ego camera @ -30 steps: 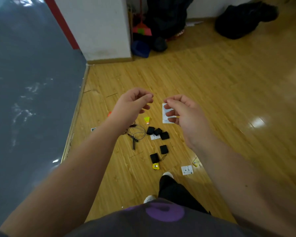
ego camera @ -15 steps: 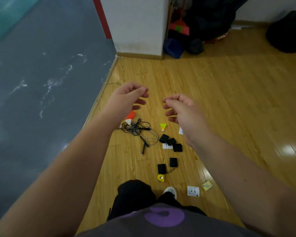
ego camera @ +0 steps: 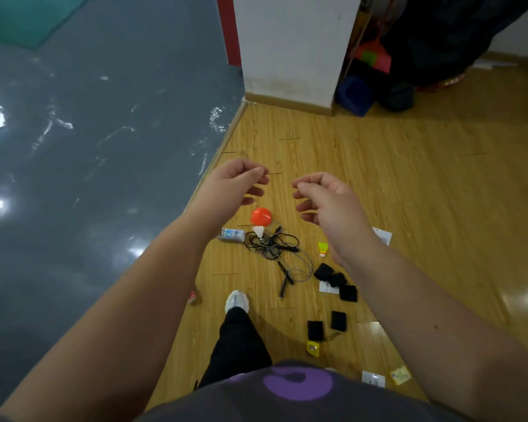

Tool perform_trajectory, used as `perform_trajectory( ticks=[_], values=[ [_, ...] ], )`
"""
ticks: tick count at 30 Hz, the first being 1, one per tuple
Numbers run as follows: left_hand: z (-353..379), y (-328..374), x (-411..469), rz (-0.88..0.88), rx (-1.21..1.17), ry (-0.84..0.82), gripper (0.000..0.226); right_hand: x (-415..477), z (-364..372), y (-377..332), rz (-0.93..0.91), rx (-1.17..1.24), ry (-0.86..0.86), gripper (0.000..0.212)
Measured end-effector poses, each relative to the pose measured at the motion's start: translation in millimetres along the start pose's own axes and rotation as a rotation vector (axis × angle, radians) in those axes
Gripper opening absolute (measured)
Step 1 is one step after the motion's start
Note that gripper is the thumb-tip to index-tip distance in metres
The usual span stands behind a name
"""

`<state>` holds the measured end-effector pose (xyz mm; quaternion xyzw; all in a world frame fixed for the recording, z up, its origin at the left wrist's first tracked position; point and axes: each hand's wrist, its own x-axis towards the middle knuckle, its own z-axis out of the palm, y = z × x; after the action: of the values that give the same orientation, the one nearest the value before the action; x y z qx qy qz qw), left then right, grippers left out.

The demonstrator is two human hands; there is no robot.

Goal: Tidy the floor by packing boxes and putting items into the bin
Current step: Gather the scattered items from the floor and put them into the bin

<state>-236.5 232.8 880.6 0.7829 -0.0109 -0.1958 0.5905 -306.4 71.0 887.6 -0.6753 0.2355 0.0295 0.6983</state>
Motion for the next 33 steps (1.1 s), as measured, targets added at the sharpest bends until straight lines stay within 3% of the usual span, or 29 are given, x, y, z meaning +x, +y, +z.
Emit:
perform_trajectory(
  ticks=[11, 22, 28, 33],
  values=[
    [-88, -26, 136, -0.11, 0.06, -0.107, 0.014, 114, 101, 0, 0.121, 0.092, 0.151, 0.018],
    [-86, -89, 179, -0.21, 0.024, -0.06, 0.013, 180, 127, 49, 0.239, -0.028, 0.054, 0.016],
    [-92, -165, 215, -0.287, -0.022, -0.01, 0.014, 226, 150, 128, 0.28, -0.083, -0.012, 0.018],
    [-84, -296, 270, -0.354, -0.046, 0.037, 0.014, 298, 175, 263, 0.312, -0.084, 0.021, 0.023]
  ],
)
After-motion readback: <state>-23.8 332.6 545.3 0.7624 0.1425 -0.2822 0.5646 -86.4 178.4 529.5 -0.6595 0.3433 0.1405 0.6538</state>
